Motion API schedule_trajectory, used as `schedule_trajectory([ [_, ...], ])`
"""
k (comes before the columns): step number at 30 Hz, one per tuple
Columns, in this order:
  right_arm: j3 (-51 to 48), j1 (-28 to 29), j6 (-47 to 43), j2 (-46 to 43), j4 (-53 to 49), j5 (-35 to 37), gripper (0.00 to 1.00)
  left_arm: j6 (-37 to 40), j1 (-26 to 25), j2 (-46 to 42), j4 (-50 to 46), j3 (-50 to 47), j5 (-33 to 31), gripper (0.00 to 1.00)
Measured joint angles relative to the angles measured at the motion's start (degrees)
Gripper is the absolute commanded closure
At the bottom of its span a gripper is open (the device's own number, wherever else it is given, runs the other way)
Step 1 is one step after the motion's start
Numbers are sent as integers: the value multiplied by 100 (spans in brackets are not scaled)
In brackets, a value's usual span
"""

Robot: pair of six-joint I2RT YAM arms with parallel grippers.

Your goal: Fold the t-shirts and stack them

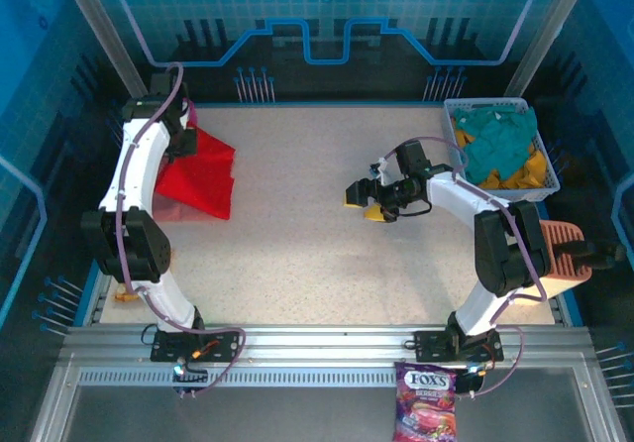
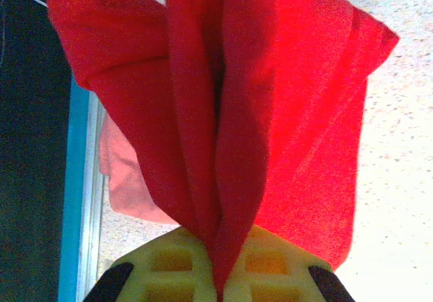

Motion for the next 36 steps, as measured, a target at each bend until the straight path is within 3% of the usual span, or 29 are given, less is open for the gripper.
schedule_trajectory([
  [16, -2, 214, 0, 76, 9, -37, 6, 391, 566, 299, 907, -511, -284, 100],
  [24, -2, 407, 4, 168, 11, -39, 7, 470, 612, 492, 1259, -520, -376, 99],
  [27, -2, 479, 7, 197, 9, -35, 7, 433, 667, 645, 1335, -520, -485, 69],
  [28, -2, 492, 4, 197, 7, -37, 7, 409, 697, 719, 1349, -516, -535, 55],
  [30, -2, 511, 2, 197, 7, -35, 7, 275, 780, 914, 1320, -450, -619, 18],
  [32, -2, 518, 0, 197, -2, -28, 7, 144, 850, 1110, 1217, -343, -721, 6],
  [36, -2, 518, 0, 197, -9, -17, 7, -125, 901, 1255, 1067, -262, -870, 1],
])
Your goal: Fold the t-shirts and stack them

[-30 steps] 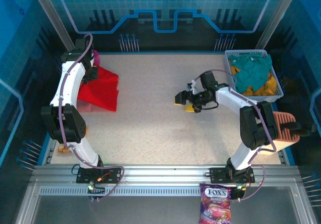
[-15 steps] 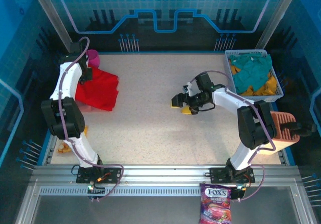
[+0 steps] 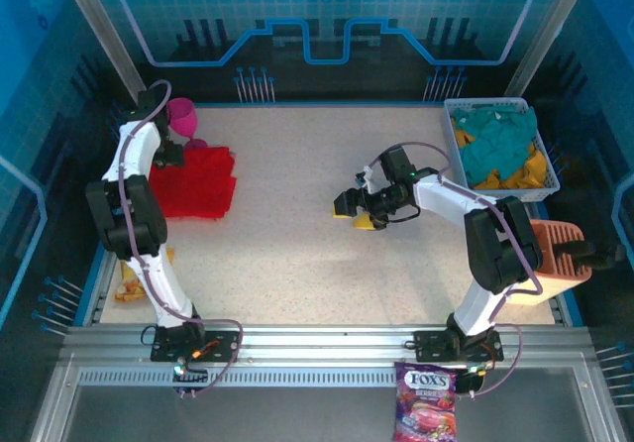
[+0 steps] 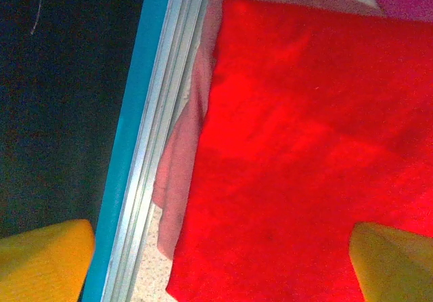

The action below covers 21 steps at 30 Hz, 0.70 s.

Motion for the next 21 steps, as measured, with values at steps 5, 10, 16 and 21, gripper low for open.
schedule_trajectory([
  [5, 0, 0, 0, 0, 0, 4, 7, -186, -2, -144, -92, 11, 2, 1],
  [10, 66, 0, -26, 0, -107, 83, 6, -295, -72, -686, -179, -42, 92, 1],
  [16, 450, -11, -304, -83, -516, 728, 0, -380, -411, -2092, 35, -719, 710, 1],
  [21, 463, -52, -632, -743, -710, 1853, 0, -511, -844, -3534, 994, -2249, 1493, 1],
])
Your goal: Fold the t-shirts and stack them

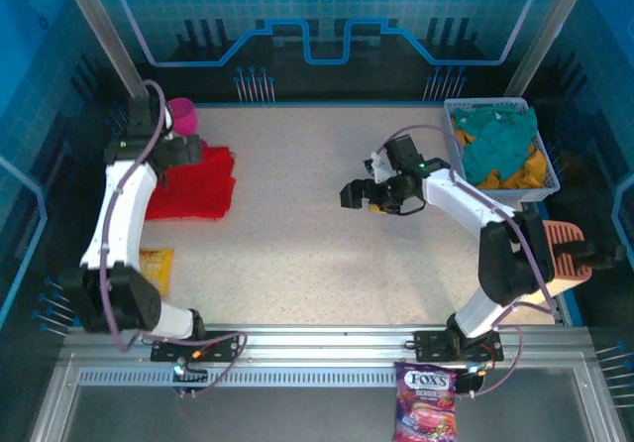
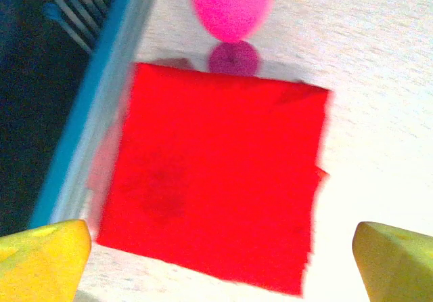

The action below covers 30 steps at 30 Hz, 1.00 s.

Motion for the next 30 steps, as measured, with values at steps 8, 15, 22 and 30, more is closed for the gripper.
schedule_trajectory([
  [8, -874, -450, -656, -1716, 1014, 2074, 0, -157, -326, -1464, 2566, -3467, 813, 1],
  [15, -2857, -866, -1316, -2389, 3093, 3040, 0, -245, -332, -975, 5075, -5038, 857, 1],
  [22, -4017, -1207, -1989, -2100, 5071, 3545, 0, -256, -341, 203, 7573, -5438, 1102, 1],
  [30, -4581, -1419, -2243, -476, 7622, 3449, 0, -234, -398, 1091, 9280, -5766, 1191, 1],
])
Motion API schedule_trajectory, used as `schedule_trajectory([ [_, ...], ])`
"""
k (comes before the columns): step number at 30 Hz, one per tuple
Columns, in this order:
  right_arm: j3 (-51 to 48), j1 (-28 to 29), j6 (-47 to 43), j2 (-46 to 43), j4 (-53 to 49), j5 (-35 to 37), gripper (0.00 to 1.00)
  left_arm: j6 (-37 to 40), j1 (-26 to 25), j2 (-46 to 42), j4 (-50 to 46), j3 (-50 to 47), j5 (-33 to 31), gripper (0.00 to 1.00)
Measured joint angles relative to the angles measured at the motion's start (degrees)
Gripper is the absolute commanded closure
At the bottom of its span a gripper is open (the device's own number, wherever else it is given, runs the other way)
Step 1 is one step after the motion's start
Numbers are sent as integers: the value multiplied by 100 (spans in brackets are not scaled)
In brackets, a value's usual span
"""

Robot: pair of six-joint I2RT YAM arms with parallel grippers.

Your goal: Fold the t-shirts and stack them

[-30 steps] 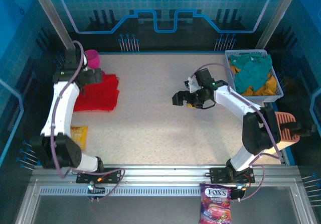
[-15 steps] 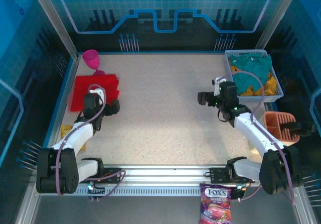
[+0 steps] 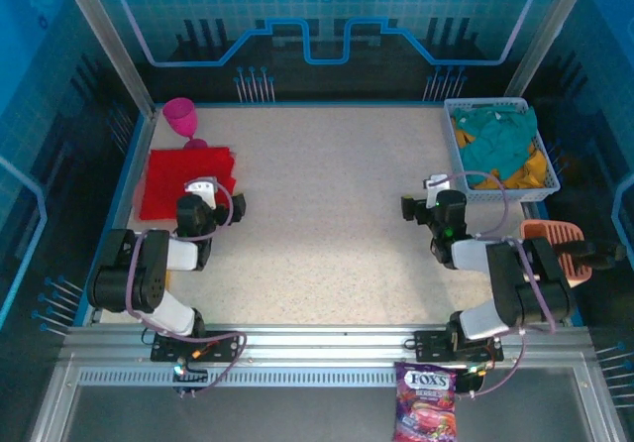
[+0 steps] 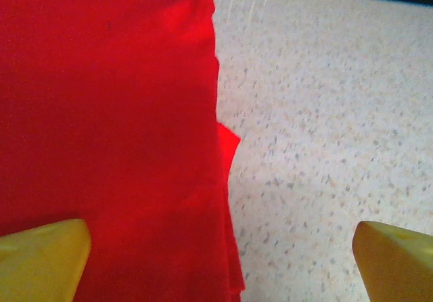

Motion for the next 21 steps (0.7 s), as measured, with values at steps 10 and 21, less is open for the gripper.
schedule_trajectory([
  [10, -7, -105, -20, 153, 584, -221, 0, 11, -166, 0, 122, 87, -278, 1],
  [21, -7, -111, -20, 153, 627, -286, 0, 140, -186, 0, 63, 223, -136, 1],
])
